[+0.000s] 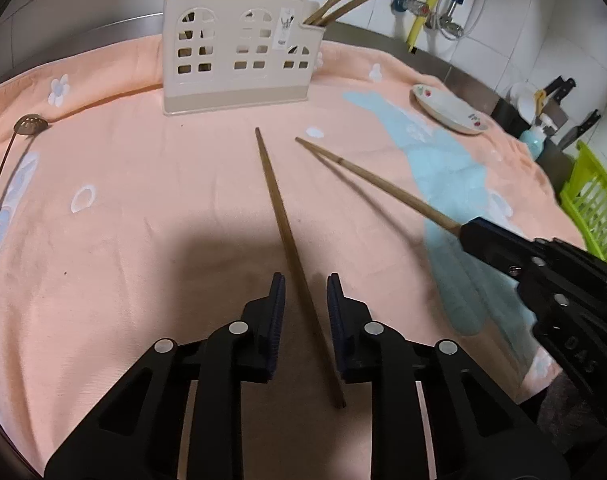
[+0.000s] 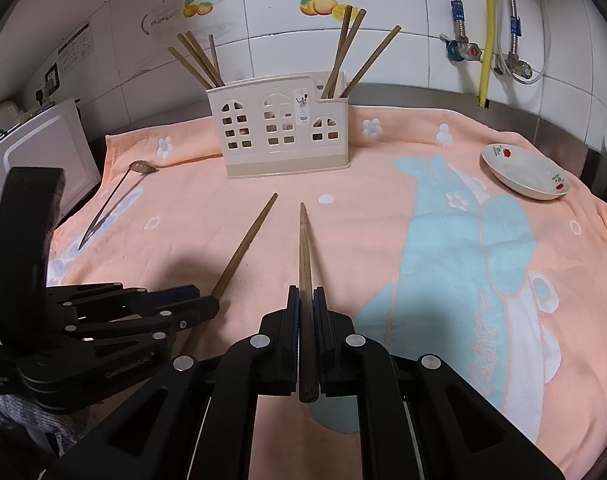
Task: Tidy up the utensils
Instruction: 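Lower the left tool onto the last wooden chopstick and close while the right tool holds its chopstick, then lift both held chopsticks and carry them over the cream caddy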
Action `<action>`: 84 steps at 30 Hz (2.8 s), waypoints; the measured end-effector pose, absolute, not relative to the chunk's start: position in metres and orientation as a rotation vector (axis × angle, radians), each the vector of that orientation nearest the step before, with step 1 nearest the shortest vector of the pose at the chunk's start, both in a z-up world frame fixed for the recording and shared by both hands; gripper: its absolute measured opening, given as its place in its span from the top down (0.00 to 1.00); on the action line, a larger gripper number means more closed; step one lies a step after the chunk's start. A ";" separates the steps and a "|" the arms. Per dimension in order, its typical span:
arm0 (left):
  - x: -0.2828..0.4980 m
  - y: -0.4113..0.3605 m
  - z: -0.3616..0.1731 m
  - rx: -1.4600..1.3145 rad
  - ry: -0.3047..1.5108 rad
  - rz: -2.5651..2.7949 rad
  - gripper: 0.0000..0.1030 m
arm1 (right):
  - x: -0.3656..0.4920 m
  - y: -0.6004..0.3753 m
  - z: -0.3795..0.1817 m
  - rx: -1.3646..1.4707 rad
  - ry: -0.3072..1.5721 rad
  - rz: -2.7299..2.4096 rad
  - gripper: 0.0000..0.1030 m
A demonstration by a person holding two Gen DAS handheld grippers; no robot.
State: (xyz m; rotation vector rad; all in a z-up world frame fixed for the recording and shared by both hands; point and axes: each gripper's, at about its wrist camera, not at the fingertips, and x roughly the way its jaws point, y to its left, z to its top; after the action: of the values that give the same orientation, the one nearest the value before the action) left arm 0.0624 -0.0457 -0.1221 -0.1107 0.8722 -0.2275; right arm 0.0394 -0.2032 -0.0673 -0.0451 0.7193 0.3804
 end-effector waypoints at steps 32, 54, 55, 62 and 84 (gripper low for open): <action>0.049 -0.016 -0.037 -0.093 0.660 -0.208 0.95 | 0.047 -0.201 -0.026 -0.064 0.640 0.418 0.93; 0.094 0.000 0.068 -0.032 0.522 -0.247 0.95 | 0.111 -0.181 0.104 -0.169 0.529 0.547 0.93; 0.096 0.000 0.076 -0.026 0.506 -0.245 0.95 | 0.114 -0.180 0.109 -0.180 0.520 0.544 0.93; 0.119 0.003 0.131 -0.005 0.393 -0.218 0.95 | 0.136 -0.177 0.144 -0.215 0.484 0.526 0.93; 0.195 0.029 0.125 -0.014 0.396 -0.092 0.95 | 0.213 -0.162 0.140 -0.239 0.586 0.488 0.93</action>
State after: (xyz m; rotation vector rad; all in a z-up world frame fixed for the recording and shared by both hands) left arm 0.1953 0.0287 0.1251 -0.0139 0.3960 -0.0918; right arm 0.2134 -0.1616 0.1397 -0.2389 0.5856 0.4876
